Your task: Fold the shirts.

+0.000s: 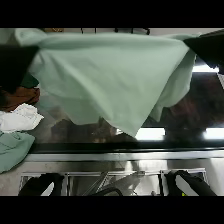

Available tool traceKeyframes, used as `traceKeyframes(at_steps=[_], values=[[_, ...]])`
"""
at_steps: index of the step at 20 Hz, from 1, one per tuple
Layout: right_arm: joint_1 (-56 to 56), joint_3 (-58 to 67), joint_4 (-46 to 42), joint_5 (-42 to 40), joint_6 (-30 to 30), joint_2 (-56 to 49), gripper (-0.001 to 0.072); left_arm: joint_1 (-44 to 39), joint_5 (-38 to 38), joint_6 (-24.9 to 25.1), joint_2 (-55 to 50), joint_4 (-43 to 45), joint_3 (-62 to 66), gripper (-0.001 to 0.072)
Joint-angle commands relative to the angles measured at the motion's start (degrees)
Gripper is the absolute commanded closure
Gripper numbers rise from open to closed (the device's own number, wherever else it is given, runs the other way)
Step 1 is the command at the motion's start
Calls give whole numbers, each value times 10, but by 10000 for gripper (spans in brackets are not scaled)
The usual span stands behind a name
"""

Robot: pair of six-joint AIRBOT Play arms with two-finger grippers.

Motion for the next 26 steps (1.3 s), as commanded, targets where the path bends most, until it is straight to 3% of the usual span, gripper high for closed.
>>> traceKeyframes(at_steps=[1, 4, 7, 10, 11, 12, 13, 16, 17, 21, 24, 26], values=[[-2, -74, -19, 16, 9, -12, 688, 0, -11, -7, -5, 9, -119, 694], [12, -241, -19, -5, -5, -62, 682, -17, 12, -7, -85, 10, -246, 693], [43, -410, -19, -109, -60, -140, 680, -43, 87, 10, -202, 11, -342, 693], [50, -471, -19, -189, -109, -234, 672, -38, 136, 13, -328, 10, -371, 689], [48, -464, -19, -192, -114, -259, 535, -27, 132, 15, -360, 11, -357, 656], [47, -451, -19, -192, -117, -274, 373, -11, 124, 15, -385, 10, -336, 280], [44, -433, -19, -188, -121, -278, 309, 7, 109, 14, -404, 10, -306, 15], [9, -371, -29, -149, -121, -251, 297, 67, 26, 15, -429, 16, -210, 16], [-14, -358, -44, -141, -114, -231, 208, 87, -3, 14, -428, 16, -187, 16], [-94, -370, -157, -101, -11, -167, 181, 122, -118, 14, -416, 8, -193, 16], [-111, -439, -213, -95, 8, -149, 189, 74, -88, 26, -369, -41, -327, 16], [-111, -489, -208, -106, 9, -149, 193, 15, -14, 29, -336, -80, -409, 17]])
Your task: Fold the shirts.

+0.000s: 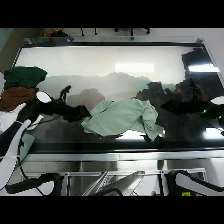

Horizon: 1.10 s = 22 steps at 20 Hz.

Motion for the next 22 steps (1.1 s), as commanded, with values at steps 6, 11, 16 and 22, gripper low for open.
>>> traceKeyframes(at_steps=[6, 11, 16, 22], values=[[8, -110, 30, -47, -27, -35, 193, -231, 314, 5, 21, -110, -158, 17], [14, -109, 123, -60, -87, -91, 195, -251, 290, 5, -53, -108, -97, 18], [31, -108, 145, -59, -110, -123, 197, -229, 182, 8, -68, -104, -24, 18], [31, -101, 145, -59, -124, -122, 416, -178, 83, -30, -10, -91, -18, 17]])
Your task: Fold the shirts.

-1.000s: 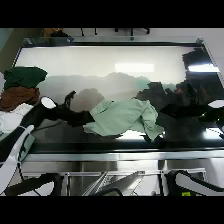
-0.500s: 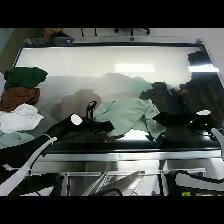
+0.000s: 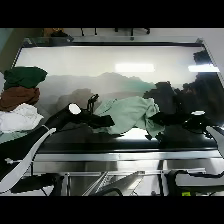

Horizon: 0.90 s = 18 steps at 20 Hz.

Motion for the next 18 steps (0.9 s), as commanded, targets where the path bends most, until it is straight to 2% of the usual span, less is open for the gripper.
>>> traceKeyframes(at_steps=[1, 3, 4, 6, 9, 11, 12, 13, 14, 18], values=[[1, 2, 6, 1, -8, -2, 512, 7, -43, -35, 38, -3, -22, 17], [1, 2, 6, 1, -8, -2, 524, -23, 4, -49, 54, -3, -67, 17], [1, 2, 6, 1, -8, -2, 629, -42, 46, -52, 57, -6, -90, 17], [1, 2, 6, 1, -7, -2, 688, -77, 119, -71, 49, -6, -113, 17], [1, 2, 6, 1, -7, -2, 688, -103, 176, -73, 11, -6, -104, 17], [1, 2, 6, 2, -7, -2, 689, -103, 180, -73, -20, -6, -76, 19], [1, 2, 6, 2, -7, -2, 688, -103, 181, -73, -33, -5, -57, 173], [1, 2, 6, 5, -7, -2, 688, -103, 179, -73, -42, -4, -38, 489], [1, 2, 9, 9, -7, -2, 689, -101, 169, -68, -47, -4, -19, 690], [-3, 17, 21, 48, -5, 24, 689, -98, 116, -37, -19, 0, 54, 693]])
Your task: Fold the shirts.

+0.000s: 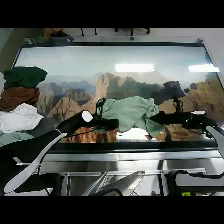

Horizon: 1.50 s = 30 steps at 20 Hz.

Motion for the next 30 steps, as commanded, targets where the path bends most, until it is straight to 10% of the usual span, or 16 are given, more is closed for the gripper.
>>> traceKeyframes(at_steps=[1, 17, 24, 30], values=[[-9, 28, 9, 49, 5, 32, 689, 9, -42, 25, 35, 3, 64, 693], [-117, 582, 66, 81, 30, 322, 689, 369, -173, 68, 490, 37, 308, 693], [-89, 391, 158, 142, 9, 232, 689, 480, -205, 108, 525, -3, 45, 693], [82, 182, 130, -72, -81, 13, 687, 369, -36, 183, 380, -14, -167, 693]])
